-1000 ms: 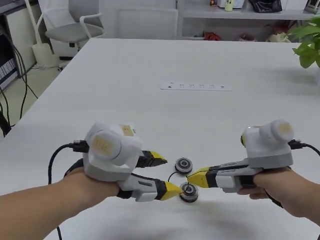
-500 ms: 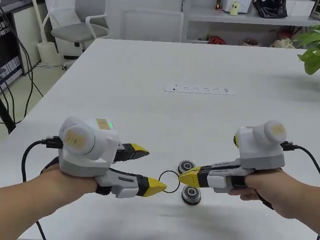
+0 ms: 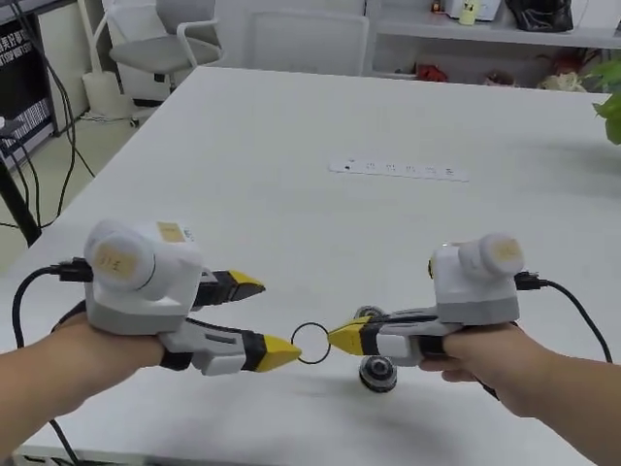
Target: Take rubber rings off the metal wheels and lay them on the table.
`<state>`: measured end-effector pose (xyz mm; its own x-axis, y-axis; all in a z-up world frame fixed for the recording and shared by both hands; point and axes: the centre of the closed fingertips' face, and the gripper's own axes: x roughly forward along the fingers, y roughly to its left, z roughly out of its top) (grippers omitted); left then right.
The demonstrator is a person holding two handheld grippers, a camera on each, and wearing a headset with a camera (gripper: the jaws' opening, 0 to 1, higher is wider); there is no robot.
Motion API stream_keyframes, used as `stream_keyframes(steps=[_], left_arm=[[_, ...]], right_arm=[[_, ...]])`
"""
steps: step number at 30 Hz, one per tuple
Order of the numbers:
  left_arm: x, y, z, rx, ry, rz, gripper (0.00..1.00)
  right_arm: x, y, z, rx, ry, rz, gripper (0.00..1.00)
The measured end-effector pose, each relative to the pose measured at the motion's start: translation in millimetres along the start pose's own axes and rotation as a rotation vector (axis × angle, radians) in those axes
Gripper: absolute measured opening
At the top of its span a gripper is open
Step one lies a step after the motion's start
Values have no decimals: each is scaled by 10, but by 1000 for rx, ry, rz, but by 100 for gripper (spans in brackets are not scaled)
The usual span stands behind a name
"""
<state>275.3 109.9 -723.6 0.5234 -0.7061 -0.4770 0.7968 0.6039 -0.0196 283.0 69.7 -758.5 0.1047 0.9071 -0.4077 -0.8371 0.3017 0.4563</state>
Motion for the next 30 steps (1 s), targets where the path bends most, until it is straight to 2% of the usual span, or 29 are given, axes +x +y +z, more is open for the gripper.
stream_keyframes(steps=[4,7,10,13,15,19,22,30], left_arm=[[-11,27,-49,-5,9,8,57],[-10,11,-48,-41,-5,4,58],[7,-5,-78,-45,0,2,58],[24,-23,-118,-38,12,-4,58],[30,-38,-129,-39,18,-10,58],[42,-58,-130,-40,22,-17,58],[55,-76,-133,-38,28,-23,57],[89,-119,-100,-28,34,-37,57]], right_arm=[[61,-74,-64,2,22,-29,0],[98,-128,-117,5,35,-62,0],[144,-137,-155,-2,44,-74,0],[178,-155,-188,-21,56,-94,0],[179,-229,-215,-55,75,-141,0],[189,-262,-216,-80,73,-166,0],[177,-284,-198,-109,68,-190,8],[114,-213,-160,-120,53,-166,12]])
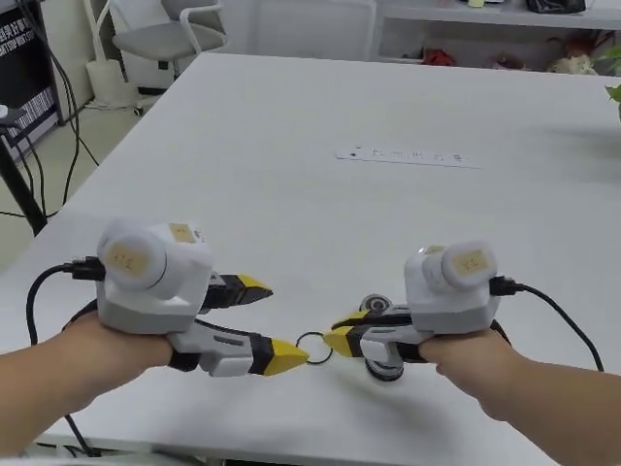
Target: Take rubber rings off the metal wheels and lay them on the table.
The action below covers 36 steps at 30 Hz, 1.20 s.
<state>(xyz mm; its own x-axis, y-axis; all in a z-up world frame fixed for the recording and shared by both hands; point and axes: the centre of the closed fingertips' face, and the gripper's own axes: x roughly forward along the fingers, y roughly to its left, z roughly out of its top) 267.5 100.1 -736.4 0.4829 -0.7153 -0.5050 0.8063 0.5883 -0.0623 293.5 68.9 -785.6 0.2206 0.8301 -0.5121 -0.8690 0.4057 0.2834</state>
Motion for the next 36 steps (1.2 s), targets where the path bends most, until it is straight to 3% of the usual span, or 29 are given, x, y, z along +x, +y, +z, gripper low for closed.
stream_keyframes(steps=[9,20,28,36], left_arm=[[96,-81,81,20,7,-27,57],[320,-145,207,35,17,-63,55],[484,-209,259,53,27,-96,52],[623,-278,229,61,50,-126,51]], right_arm=[[-198,19,147,-9,-55,11,16],[-528,-109,183,-22,-75,-2,19],[-771,-243,114,-48,-66,-11,20],[-852,-281,-83,-106,2,8,20]])
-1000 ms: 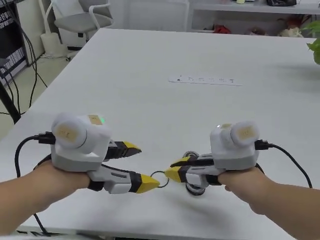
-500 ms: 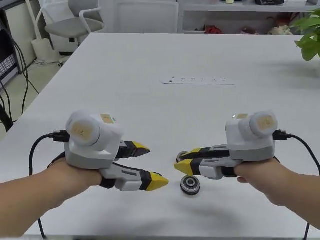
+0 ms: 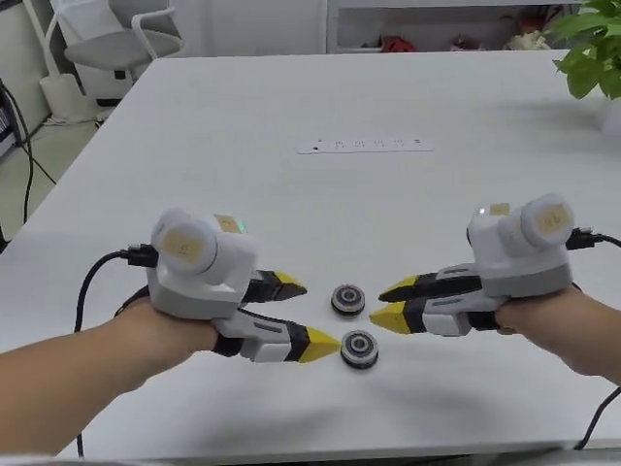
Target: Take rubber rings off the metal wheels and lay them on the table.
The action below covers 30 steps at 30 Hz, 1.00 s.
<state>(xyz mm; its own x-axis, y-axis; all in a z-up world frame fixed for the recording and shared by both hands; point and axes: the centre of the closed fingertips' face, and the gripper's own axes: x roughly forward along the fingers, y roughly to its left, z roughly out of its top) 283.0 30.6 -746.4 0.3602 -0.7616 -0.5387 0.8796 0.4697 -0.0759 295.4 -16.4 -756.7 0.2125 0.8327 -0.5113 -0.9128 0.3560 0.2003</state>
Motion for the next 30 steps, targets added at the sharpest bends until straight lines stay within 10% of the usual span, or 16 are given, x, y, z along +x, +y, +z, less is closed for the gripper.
stream_keyframes(steps=[30], left_arm=[[416,-129,-198,35,80,-72,36]], right_arm=[[210,70,-485,-76,140,66,18]])
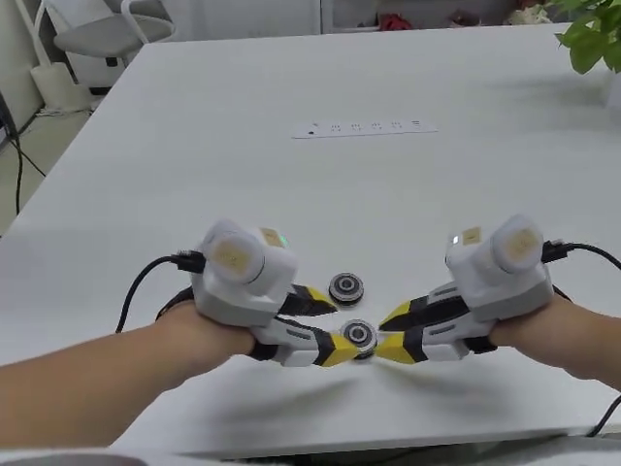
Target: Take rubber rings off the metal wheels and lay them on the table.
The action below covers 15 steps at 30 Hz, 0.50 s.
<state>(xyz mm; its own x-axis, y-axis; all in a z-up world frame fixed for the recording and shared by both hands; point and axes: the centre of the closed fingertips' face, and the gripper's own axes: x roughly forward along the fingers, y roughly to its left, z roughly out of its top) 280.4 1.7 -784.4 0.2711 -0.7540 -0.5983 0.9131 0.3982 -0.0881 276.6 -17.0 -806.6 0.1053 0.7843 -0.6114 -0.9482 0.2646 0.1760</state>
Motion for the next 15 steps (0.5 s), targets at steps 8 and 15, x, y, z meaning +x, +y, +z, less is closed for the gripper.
stream_keyframes(steps=[8,15], left_arm=[[67,-10,9,4,-7,5,27],[120,-37,-16,26,3,1,20]], right_arm=[[26,-17,-27,3,2,-2,16],[41,-27,-27,3,-6,-10,15]])
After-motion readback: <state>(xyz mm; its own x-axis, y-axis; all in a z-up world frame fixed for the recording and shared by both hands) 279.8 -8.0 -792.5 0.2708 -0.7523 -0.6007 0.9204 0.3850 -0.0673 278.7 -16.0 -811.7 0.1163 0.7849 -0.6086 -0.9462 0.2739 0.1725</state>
